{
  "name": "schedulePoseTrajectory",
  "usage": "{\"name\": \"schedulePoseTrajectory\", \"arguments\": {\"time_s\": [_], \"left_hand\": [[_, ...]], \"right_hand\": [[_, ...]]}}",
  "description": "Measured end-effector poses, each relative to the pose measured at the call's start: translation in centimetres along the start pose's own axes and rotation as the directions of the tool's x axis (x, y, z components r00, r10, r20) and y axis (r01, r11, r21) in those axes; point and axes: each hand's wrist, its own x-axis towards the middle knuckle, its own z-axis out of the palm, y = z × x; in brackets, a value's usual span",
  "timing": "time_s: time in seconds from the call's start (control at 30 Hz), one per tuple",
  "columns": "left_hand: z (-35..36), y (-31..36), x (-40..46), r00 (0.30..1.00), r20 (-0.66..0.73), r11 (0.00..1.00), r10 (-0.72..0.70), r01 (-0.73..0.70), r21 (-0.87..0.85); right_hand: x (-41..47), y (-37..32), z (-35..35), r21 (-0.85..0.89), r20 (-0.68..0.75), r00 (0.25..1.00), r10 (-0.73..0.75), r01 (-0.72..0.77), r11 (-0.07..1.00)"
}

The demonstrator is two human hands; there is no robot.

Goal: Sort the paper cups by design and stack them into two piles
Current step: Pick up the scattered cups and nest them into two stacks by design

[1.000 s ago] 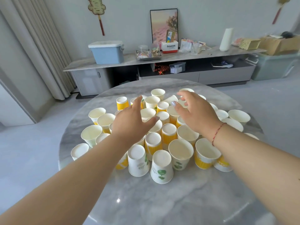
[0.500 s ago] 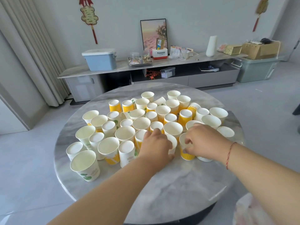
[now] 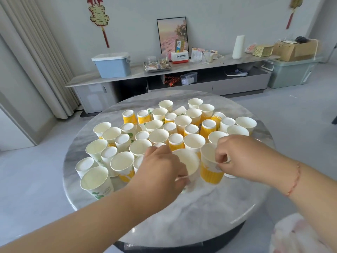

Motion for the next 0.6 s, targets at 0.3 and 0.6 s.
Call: {"name": "schedulePoseTrajectory", "arguments": {"time_s": [0.3, 0.6], "left_hand": [[2.4, -3.5, -7.3, 0.981, 0.190, 0.995, -0.047, 0.030, 0.092], [1.6, -5.0, -7.4, 0.978, 0.065, 0.980, -0.197, 0.194, 0.047]], "right_hand": [[0.0, -2.5, 3.7, -0.052, 0.213, 0.953, -0.215, 0.230, 0.972], [1.4, -3.0, 4.2, -0.046, 0.187, 0.973, -0.137, 0.148, 0.988]]}}
